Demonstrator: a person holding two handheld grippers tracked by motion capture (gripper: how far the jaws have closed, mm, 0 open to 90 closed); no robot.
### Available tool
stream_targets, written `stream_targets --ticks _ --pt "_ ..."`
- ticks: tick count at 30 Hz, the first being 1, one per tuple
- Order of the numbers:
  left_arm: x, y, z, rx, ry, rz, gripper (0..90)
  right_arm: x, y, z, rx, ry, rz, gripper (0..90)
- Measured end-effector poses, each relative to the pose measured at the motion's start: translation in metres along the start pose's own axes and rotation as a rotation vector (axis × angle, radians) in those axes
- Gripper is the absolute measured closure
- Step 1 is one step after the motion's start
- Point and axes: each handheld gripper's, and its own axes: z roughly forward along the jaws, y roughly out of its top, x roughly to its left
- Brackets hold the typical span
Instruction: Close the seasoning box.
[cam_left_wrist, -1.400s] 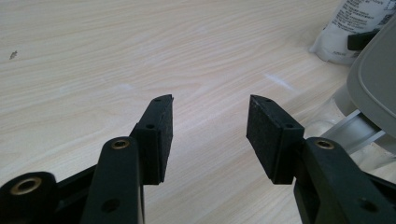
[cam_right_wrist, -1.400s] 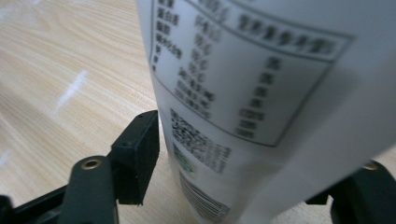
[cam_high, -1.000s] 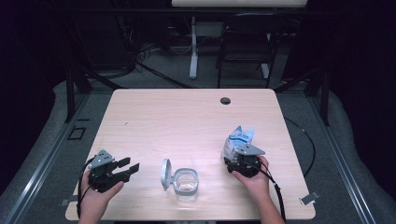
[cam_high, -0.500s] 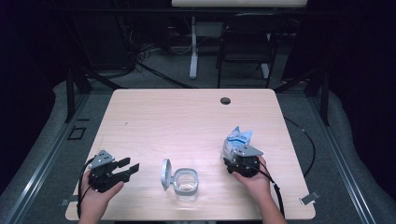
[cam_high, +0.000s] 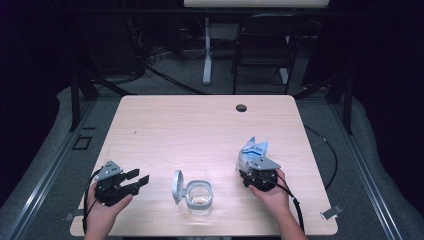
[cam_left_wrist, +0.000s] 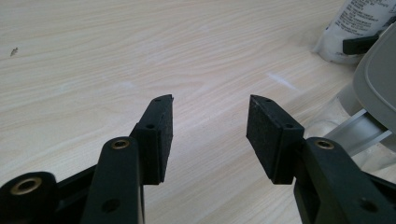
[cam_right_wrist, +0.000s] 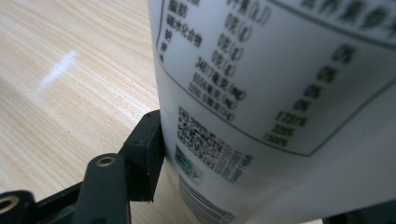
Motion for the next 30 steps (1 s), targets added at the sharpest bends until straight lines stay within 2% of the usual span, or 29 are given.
stream_targets --ticks 11,14,20,26,30 --pt "0.000 0.000 0.000 -0.004 0.000 -0.003 51.4 0.008 0.001 -0.003 -0.004 0.003 -0.046 40.1" --pt "0.000 0.000 0.000 -0.007 0.000 -0.012 51.4 0.011 0.001 -0.005 0.002 -0.004 -0.069 40.2" --pt "0.000 0.000 0.000 -0.005 0.001 -0.004 51.4 0.017 0.003 -0.009 -0.005 -0.013 -0.105 40.3" --pt "0.000 0.000 0.000 -0.001 0.001 -0.001 51.4 0.022 0.006 -0.014 -0.025 -0.005 -0.124 40.3" --pt "-0.001 0.000 0.000 -0.002 0.000 0.001 51.4 0.026 0.007 -0.017 -0.017 0.008 -0.146 40.3"
